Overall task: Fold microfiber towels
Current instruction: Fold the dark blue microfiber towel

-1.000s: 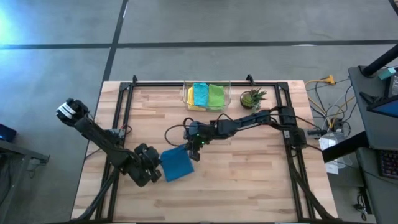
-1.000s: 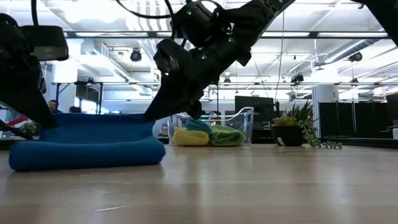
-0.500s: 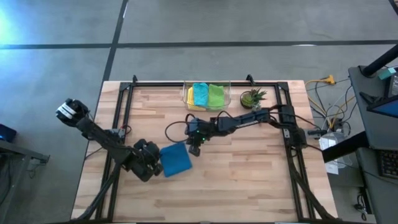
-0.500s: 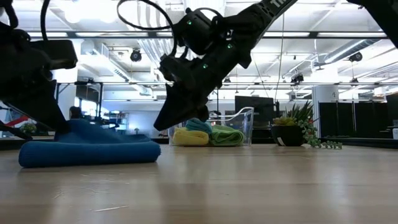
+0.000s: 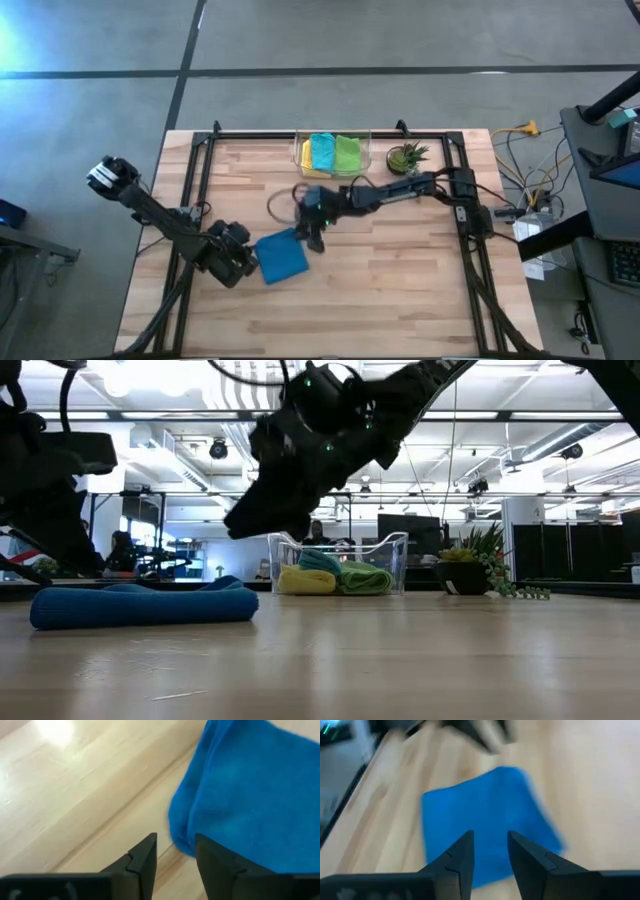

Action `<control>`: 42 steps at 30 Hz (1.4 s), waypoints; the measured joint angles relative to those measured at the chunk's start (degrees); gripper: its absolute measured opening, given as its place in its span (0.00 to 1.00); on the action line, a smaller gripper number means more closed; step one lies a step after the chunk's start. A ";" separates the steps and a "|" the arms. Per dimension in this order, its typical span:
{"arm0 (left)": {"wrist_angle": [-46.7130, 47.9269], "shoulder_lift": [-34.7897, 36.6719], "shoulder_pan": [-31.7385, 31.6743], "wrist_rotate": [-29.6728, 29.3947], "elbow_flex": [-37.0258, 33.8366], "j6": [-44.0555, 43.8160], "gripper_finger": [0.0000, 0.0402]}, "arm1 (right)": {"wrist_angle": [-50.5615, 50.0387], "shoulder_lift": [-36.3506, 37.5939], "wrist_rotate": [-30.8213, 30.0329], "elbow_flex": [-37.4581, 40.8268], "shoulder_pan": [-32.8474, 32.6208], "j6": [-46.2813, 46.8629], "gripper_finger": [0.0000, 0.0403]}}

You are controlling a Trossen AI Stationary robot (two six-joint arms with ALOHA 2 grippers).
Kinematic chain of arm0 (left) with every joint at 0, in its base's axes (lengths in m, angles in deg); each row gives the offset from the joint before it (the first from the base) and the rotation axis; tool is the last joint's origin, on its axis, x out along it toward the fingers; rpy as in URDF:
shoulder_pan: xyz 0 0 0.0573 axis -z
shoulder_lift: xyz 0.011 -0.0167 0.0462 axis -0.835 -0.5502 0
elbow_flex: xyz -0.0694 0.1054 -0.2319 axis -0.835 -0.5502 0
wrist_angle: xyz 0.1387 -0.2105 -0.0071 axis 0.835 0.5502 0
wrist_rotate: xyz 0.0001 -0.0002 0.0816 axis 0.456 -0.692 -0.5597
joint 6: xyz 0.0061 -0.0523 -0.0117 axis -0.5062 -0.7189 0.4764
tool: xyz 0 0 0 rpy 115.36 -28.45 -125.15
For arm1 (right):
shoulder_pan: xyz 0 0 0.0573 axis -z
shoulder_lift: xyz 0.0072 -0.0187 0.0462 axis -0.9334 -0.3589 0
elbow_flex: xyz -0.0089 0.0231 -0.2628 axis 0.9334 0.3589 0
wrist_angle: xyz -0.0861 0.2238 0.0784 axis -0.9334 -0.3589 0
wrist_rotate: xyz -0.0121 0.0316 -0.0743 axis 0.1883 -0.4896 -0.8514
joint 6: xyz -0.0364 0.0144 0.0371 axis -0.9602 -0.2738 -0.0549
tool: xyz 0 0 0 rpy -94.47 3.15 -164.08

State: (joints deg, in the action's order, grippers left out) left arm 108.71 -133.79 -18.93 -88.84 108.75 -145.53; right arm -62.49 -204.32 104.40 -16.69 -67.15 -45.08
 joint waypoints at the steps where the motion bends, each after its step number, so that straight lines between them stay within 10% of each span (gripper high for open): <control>1: -0.24 0.39 0.00 -0.02 -0.02 -0.03 0.30 | -0.03 -0.16 -0.09 -0.01 -1.02 -1.83 0.28; 8: -4.16 1.06 0.00 0.65 -0.02 -0.03 0.32 | 3.76 -3.68 -1.20 0.06 -6.13 -10.95 0.37; 24: -7.41 1.12 0.00 4.94 -0.02 -0.05 0.32 | 11.31 -5.29 -10.38 -0.87 -6.64 -11.85 0.91; 42: -8.74 1.14 0.00 5.35 0.00 -0.07 0.32 | -14.88 -15.68 -11.65 -16.32 -6.18 -11.53 0.93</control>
State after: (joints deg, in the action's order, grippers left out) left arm 99.97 -132.66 -18.93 -83.48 108.75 -145.60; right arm -77.37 -219.99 92.75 -33.01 -73.33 -56.61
